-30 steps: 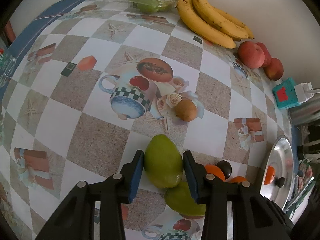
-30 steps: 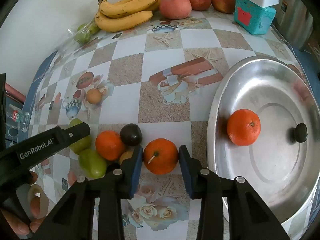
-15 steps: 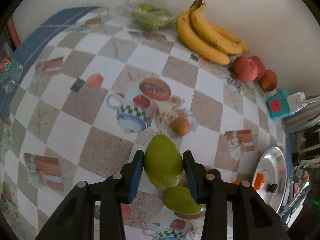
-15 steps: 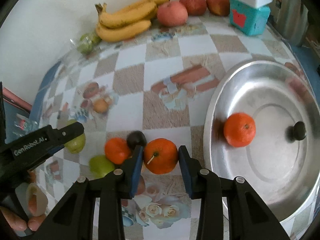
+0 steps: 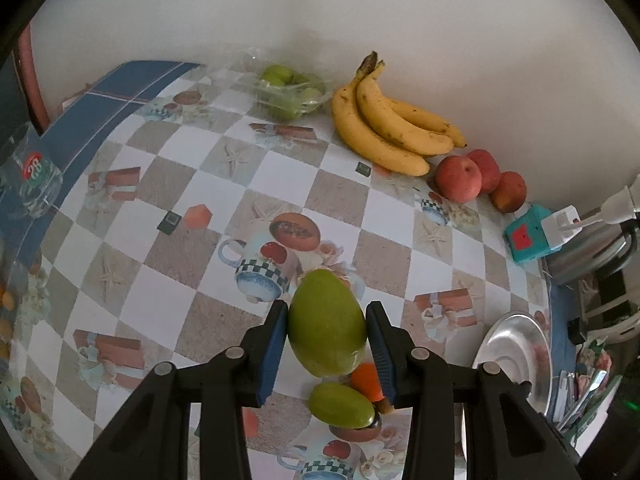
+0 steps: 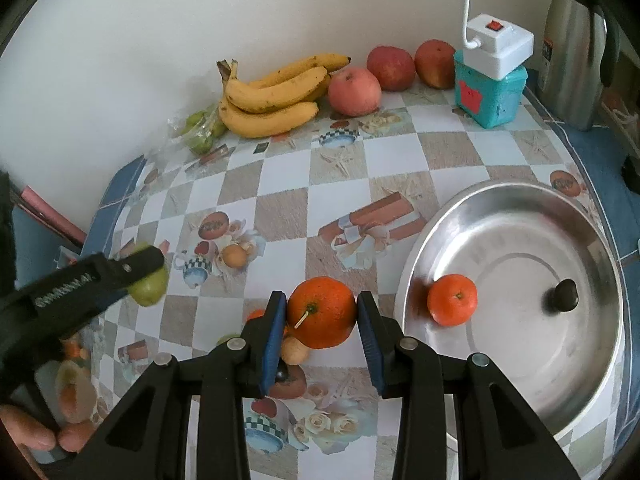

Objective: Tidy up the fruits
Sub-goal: 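Carry the pear and orange in both tools over the steel plate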

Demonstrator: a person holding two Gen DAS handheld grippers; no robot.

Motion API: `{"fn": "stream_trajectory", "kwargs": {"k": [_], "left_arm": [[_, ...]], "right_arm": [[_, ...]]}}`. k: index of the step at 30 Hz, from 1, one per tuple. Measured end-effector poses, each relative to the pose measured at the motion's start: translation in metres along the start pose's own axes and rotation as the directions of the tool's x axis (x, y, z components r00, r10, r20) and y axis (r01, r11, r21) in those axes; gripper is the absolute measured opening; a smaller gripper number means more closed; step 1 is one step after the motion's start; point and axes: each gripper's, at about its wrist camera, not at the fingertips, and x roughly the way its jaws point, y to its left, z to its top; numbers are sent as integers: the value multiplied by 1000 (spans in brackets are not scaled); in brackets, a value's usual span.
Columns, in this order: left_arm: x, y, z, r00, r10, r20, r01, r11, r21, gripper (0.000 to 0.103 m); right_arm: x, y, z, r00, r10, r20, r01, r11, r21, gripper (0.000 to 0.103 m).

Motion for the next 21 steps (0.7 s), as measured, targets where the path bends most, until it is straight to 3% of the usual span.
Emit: {"fn": "stream_trajectory", "kwargs": {"k": [8, 21], "left_arm": [[2, -25, -9, 1000, -11, -16, 12, 998, 55, 43], [7, -94, -39, 996, -59, -63, 71, 975, 211, 43]], "right_arm": [[-4, -34, -2, 999, -40, 6, 39, 998, 55, 37], [-36, -123, -6, 988, -143, 56, 121, 950, 288, 37]]}}
